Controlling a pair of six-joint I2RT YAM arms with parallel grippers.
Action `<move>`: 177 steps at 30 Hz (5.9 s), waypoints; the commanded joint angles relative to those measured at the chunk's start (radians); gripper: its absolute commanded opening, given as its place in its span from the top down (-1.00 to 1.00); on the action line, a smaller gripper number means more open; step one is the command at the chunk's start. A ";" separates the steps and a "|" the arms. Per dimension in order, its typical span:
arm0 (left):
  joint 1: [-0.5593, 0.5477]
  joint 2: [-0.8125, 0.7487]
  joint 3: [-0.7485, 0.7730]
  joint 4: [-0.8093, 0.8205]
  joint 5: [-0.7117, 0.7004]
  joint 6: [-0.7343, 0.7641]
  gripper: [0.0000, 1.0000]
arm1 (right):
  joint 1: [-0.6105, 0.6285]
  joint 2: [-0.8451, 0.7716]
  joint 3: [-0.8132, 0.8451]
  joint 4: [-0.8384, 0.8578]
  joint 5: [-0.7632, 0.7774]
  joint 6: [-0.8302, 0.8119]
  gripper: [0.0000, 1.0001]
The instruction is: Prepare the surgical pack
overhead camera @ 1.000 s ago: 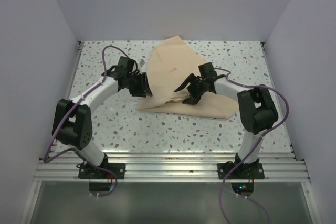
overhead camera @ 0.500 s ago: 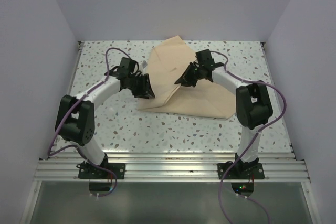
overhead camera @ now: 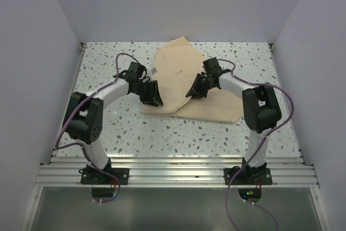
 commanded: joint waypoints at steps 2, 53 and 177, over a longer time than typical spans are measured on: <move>-0.010 0.024 0.042 -0.008 0.037 0.038 0.20 | -0.013 -0.016 0.021 -0.064 0.039 -0.051 0.56; 0.060 -0.005 0.125 -0.074 -0.158 0.207 0.19 | -0.602 -0.157 -0.037 -0.288 0.444 -0.442 -0.30; 0.166 -0.138 0.010 -0.032 -0.217 0.003 0.10 | 0.142 0.012 0.777 -0.326 -0.122 -0.178 1.00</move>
